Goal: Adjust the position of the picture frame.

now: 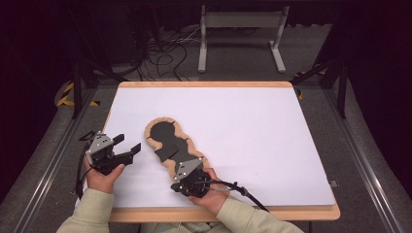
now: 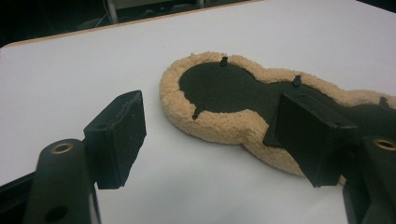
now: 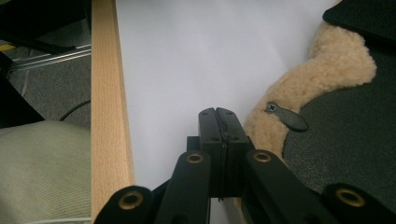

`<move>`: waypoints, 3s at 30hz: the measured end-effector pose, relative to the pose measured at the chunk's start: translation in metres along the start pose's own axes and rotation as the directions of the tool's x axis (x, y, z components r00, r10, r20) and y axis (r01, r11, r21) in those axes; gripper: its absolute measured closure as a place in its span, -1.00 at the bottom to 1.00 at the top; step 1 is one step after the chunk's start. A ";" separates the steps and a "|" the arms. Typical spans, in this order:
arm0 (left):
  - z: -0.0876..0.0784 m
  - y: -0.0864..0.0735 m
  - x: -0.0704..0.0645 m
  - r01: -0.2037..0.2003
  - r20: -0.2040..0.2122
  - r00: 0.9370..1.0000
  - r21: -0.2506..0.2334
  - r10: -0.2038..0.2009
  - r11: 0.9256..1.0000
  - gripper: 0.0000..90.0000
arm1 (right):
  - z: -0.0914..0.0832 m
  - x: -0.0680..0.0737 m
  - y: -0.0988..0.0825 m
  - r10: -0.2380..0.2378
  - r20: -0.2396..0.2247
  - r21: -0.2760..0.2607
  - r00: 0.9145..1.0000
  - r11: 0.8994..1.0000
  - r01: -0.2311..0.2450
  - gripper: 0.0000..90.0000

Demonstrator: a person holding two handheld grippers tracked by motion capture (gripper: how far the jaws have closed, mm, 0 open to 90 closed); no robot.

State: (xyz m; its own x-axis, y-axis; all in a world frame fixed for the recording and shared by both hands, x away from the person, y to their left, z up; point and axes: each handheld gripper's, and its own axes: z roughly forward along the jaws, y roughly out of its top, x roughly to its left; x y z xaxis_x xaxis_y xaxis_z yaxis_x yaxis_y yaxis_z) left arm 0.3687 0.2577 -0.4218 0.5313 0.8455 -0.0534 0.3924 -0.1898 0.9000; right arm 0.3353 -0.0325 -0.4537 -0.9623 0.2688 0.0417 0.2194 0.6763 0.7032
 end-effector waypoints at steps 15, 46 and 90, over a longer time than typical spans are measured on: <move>0.002 0.003 0.000 0.008 0.004 1.000 -0.005 -0.008 1.000 -0.44 | -0.018 -0.020 -0.013 0.033 0.113 0.014 0.993 0.999 -0.035 1.00; 0.033 0.024 0.023 0.146 -0.089 0.987 0.147 -0.134 0.978 1.00 | -0.076 -0.070 -0.036 0.207 0.303 -0.104 0.930 0.978 -0.183 1.00; 0.130 0.027 0.033 0.109 0.039 0.990 0.393 -0.135 0.913 1.00 | -0.161 -0.078 -0.080 0.354 0.402 -0.252 0.844 0.929 -0.270 1.00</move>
State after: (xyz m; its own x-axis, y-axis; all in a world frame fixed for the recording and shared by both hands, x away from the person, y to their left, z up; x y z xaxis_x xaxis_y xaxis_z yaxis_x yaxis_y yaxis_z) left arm 0.4943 0.2159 -0.4557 0.5021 0.8433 -0.1917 0.7117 -0.2771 0.6455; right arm 0.3673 -0.2183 -0.3992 -0.6701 0.7423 -0.0014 0.4230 0.3834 0.8210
